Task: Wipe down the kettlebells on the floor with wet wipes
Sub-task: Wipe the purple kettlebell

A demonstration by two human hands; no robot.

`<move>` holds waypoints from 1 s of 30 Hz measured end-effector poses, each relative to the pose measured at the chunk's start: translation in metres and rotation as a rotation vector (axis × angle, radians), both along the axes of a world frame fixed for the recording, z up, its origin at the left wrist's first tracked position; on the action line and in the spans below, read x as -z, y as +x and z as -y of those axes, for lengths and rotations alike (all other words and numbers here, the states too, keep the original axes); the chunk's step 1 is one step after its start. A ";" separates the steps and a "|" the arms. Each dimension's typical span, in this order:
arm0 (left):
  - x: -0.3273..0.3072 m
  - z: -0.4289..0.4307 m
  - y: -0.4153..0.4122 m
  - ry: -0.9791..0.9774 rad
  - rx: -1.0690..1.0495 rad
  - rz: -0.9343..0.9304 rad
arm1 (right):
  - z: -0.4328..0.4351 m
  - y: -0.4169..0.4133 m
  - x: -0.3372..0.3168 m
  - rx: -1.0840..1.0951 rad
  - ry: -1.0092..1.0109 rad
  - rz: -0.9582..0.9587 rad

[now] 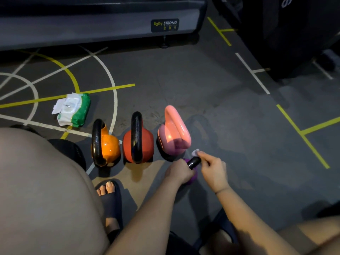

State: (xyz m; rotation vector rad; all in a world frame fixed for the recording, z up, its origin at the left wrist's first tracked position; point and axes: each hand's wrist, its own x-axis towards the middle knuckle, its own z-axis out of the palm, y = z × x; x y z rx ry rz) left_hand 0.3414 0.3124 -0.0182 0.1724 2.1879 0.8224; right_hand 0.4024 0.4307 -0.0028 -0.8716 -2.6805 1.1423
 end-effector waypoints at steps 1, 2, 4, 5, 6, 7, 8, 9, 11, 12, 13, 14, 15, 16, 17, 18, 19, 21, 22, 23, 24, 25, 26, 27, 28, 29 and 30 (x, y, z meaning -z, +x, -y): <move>0.001 0.001 -0.001 0.016 -0.003 0.007 | 0.012 0.001 -0.002 -0.058 0.034 -0.046; 0.004 0.002 -0.002 0.029 0.012 0.006 | 0.022 0.002 -0.001 -0.099 0.065 -0.077; 0.006 0.005 -0.002 0.024 0.031 0.018 | 0.024 0.002 0.002 -0.081 0.061 -0.098; 0.003 0.007 -0.002 0.018 0.041 0.014 | 0.016 0.001 0.004 -0.026 0.027 -0.079; 0.001 0.008 0.000 0.022 0.051 0.006 | 0.005 0.000 0.007 0.037 -0.015 -0.038; 0.004 0.010 0.003 0.039 0.052 -0.003 | -0.005 0.001 0.011 0.078 -0.043 0.013; 0.006 0.011 0.006 0.048 0.049 -0.012 | -0.011 0.002 0.013 0.076 -0.060 0.041; 0.008 0.012 0.006 0.053 0.043 -0.020 | -0.011 0.001 0.015 0.056 -0.056 0.040; 0.010 0.015 0.007 0.031 0.029 -0.031 | 0.001 -0.001 0.011 0.015 -0.039 -0.022; 0.012 0.017 0.006 0.013 0.024 -0.031 | 0.010 0.000 0.007 -0.026 -0.038 -0.058; 0.014 0.019 0.004 0.004 0.026 -0.033 | 0.018 0.002 0.003 -0.086 -0.037 -0.097; 0.014 0.021 0.002 -0.004 0.034 -0.034 | 0.023 0.003 0.000 -0.151 -0.028 -0.134; 0.014 0.022 0.000 -0.003 0.043 -0.038 | 0.023 0.004 -0.003 -0.203 -0.010 -0.152; 0.014 0.022 0.000 -0.008 0.047 -0.035 | 0.019 0.002 -0.003 -0.230 0.008 -0.143; 0.014 0.022 0.000 -0.012 0.049 -0.037 | 0.012 -0.001 0.001 -0.217 0.019 -0.101; 0.014 0.021 0.002 -0.021 0.054 -0.039 | 0.002 -0.004 0.006 -0.178 0.016 -0.045; 0.013 0.019 0.006 -0.016 0.057 -0.048 | -0.007 -0.006 0.010 -0.132 0.000 0.019; 0.013 0.013 0.012 0.012 0.065 -0.057 | -0.019 -0.004 0.013 -0.086 -0.032 0.073; 0.012 0.010 0.013 0.030 0.057 -0.061 | -0.019 -0.003 0.013 -0.087 -0.031 0.063; 0.013 0.007 0.014 0.043 0.050 -0.066 | -0.015 0.001 0.010 -0.089 -0.026 0.033; 0.014 0.004 0.013 0.052 0.046 -0.069 | -0.009 0.004 0.007 -0.098 -0.023 -0.016; 0.013 0.000 0.010 0.055 0.043 -0.077 | -0.001 0.008 0.006 -0.119 -0.018 -0.063; 0.014 -0.002 0.008 0.057 0.033 -0.080 | 0.007 0.012 0.007 -0.154 -0.010 -0.102; 0.013 -0.004 0.005 0.073 0.018 -0.085 | 0.012 0.013 0.009 -0.186 0.010 -0.119; 0.012 -0.003 0.004 0.091 0.006 -0.085 | 0.011 0.013 0.013 -0.201 0.026 -0.134; 0.011 -0.002 0.004 0.107 0.007 -0.090 | 0.006 0.009 0.016 -0.180 0.023 -0.142; 0.009 0.000 0.003 0.121 0.023 -0.101 | -0.001 0.004 0.018 -0.130 -0.004 -0.140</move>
